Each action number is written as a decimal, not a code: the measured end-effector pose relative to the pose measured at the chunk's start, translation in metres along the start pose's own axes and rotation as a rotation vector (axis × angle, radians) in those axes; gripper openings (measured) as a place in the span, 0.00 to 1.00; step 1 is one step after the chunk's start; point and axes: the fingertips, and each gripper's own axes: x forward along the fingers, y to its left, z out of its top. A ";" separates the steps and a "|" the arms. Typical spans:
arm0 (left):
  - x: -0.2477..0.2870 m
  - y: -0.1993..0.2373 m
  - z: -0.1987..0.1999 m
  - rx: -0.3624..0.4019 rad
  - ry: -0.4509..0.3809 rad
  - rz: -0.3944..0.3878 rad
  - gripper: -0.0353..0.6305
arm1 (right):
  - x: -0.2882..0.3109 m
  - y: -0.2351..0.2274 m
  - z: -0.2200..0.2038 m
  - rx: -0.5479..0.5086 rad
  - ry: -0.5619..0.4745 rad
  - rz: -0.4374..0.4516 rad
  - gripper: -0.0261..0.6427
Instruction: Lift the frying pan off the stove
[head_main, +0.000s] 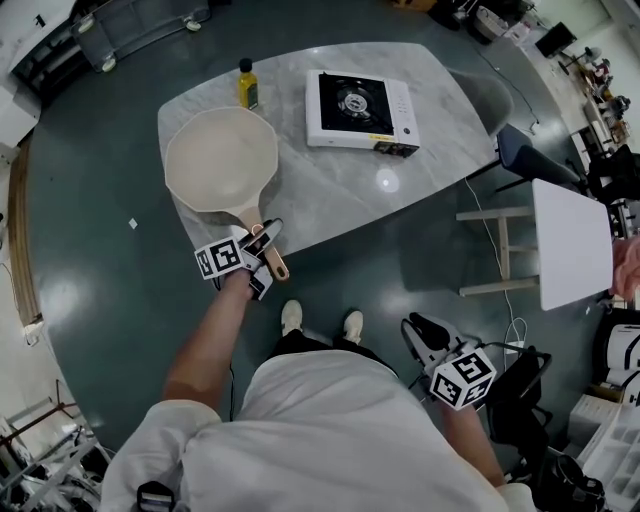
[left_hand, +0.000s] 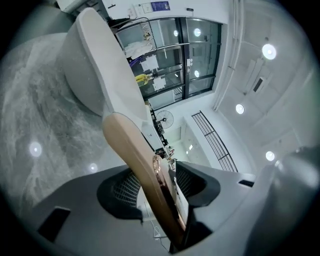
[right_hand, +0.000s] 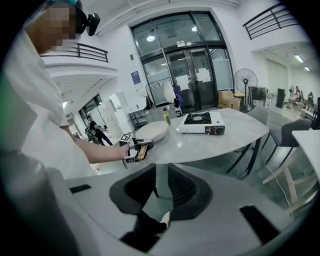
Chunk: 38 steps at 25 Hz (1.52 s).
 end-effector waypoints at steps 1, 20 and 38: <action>-0.001 0.000 -0.001 0.006 -0.012 0.016 0.38 | -0.001 0.000 0.000 -0.003 -0.004 0.004 0.16; -0.107 -0.099 -0.070 0.346 -0.273 0.298 0.45 | -0.082 -0.070 -0.034 -0.098 -0.117 0.143 0.05; -0.037 -0.300 -0.340 0.815 0.249 -0.004 0.08 | -0.130 -0.077 -0.092 -0.174 -0.132 0.316 0.05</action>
